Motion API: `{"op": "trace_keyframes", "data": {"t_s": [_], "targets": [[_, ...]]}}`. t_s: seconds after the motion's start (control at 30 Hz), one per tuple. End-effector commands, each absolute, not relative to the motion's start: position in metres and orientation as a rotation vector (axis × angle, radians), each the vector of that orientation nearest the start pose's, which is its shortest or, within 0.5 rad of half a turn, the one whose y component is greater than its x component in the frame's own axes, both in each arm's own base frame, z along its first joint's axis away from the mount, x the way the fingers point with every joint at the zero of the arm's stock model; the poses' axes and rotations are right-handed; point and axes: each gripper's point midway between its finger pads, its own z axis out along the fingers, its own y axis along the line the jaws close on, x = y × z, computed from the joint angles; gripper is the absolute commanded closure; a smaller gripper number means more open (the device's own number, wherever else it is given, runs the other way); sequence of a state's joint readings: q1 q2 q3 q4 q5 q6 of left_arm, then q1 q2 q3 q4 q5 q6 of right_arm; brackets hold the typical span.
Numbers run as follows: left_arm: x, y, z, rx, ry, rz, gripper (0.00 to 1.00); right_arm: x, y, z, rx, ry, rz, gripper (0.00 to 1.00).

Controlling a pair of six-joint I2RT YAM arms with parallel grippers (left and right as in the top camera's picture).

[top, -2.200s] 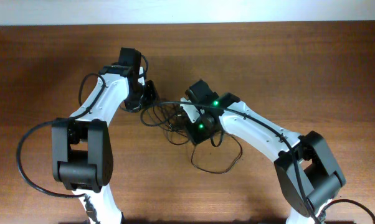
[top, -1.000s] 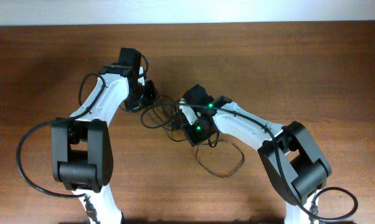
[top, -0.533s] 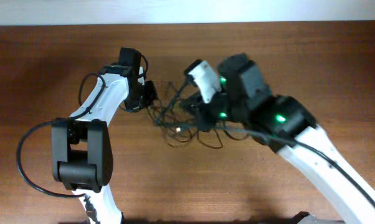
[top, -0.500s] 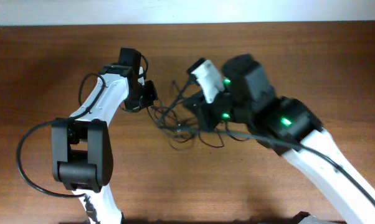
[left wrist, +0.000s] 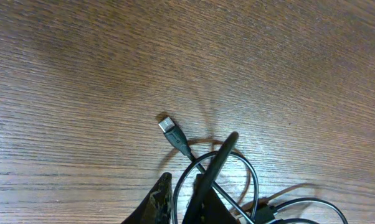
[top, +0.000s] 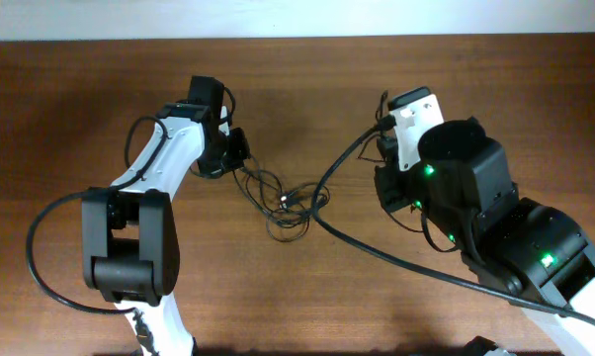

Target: Untangle cables

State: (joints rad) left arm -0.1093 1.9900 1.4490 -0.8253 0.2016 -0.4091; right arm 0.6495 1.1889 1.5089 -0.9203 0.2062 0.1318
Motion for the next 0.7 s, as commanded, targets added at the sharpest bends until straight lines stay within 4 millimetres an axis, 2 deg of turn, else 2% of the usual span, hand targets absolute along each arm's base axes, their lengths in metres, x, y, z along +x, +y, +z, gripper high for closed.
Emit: {"op": "trace_keyframes", "data": {"t_s": [0.0, 0.07, 0.13, 0.23, 0.27, 0.33, 0.43, 0.47, 0.5, 0.53, 0.57, 0.63, 0.67], "targets": [[0.413, -0.077, 0.049, -0.414, 2.924, -0.362, 0.39, 0.293, 0.171, 0.354, -0.416, 2.134, 0.182, 0.96], [0.413, -0.077, 0.049, -0.414, 2.924, -0.362, 0.03, 0.296, 0.173, 0.347, -0.423, 2.155, 0.171, 0.96], [0.413, -0.077, 0.049, -0.413, 2.924, -0.362, 0.01, 0.303, 0.169, 0.34, -0.409, 2.177, 0.137, 0.96], [0.413, -0.077, 0.049, -0.413, 2.924, -0.362, 0.01, 0.317, 0.142, 0.326, -0.328, 2.235, 0.038, 0.96], [0.413, -0.077, 0.049, -0.413, 2.924, -0.362, 0.01, 0.324, 0.125, 0.32, -0.278, 2.265, -0.001, 0.96], [0.413, -0.077, 0.05, -0.413, 2.923, -0.363, 0.01, 0.344, 0.083, 0.312, -0.132, 2.302, -0.081, 0.96], [0.413, -0.077, 0.049, -0.413, 2.924, -0.362, 0.01, 0.361, 0.021, 0.304, 0.074, 2.325, -0.179, 0.96], [0.413, -0.077, 0.049, -0.413, 2.924, -0.362, 0.01, 0.367, -0.025, 0.297, 0.223, 2.335, -0.247, 0.96], [0.413, -0.077, 0.049, -0.414, 2.924, -0.363, 0.01, 0.37, -0.057, 0.292, 0.324, 2.337, -0.291, 0.96], [0.413, -0.077, 0.049, -0.413, 2.924, -0.362, 0.01, 0.37, -0.08, 0.287, 0.398, 2.339, -0.323, 0.96], [0.413, -0.077, 0.049, -0.414, 2.924, -0.363, 0.01, 0.366, -0.118, 0.277, 0.517, 2.347, -0.374, 0.96], [0.413, -0.077, 0.05, -0.414, 2.923, -0.363, 0.01, 0.359, -0.168, 0.253, 0.674, 2.384, -0.436, 0.96], [0.413, -0.077, 0.049, -0.414, 2.924, -0.363, 0.01, 0.356, -0.186, 0.236, 0.738, 2.416, -0.446, 0.96]]}}
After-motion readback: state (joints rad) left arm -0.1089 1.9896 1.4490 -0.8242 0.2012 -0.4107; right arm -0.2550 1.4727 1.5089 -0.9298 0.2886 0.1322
